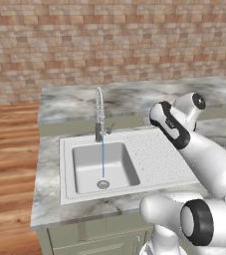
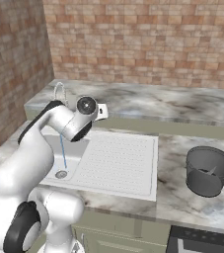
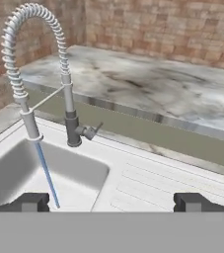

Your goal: Turn on the sink faucet and place the jug under the water for a few seconds to fill it up.

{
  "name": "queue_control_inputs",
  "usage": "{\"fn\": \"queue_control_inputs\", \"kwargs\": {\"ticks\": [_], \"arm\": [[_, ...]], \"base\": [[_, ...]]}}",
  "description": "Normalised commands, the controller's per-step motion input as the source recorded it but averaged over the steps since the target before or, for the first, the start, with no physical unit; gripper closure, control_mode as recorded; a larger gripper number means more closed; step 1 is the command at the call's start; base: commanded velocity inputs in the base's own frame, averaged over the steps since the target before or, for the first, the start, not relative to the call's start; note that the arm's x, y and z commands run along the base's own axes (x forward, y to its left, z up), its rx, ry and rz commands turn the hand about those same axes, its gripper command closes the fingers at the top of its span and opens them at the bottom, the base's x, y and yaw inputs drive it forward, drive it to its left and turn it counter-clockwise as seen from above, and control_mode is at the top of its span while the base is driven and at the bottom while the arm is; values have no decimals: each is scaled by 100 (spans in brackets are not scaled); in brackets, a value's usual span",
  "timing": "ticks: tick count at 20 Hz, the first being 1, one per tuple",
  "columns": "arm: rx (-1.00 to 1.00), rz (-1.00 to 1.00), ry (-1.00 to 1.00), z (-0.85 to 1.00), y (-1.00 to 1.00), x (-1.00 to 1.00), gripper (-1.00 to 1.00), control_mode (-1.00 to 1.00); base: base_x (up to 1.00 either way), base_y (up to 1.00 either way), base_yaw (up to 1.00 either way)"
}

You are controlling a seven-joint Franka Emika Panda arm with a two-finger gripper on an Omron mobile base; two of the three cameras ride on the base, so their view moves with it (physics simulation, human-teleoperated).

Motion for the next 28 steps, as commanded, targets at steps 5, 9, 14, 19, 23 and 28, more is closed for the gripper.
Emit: {"fn": "queue_control_inputs", "kwargs": {"ticks": [5,9,14,19,23,28], "arm": [[-7,-26,19,0,6,-40,-100,-100],[-5,-25,18,0,0,-26,-100,-100],[-4,-22,13,0,0,-29,-100,-100],[-2,-19,13,0,0,-45,-100,-100],[-1,-12,8,0,0,-47,-100,-100],[0,-1,1,0,0,-63,-100,-100]], "base": [[0,0,0],[0,0,0],[0,0,0],[0,0,0],[0,0,0],[0,0,0]]}}
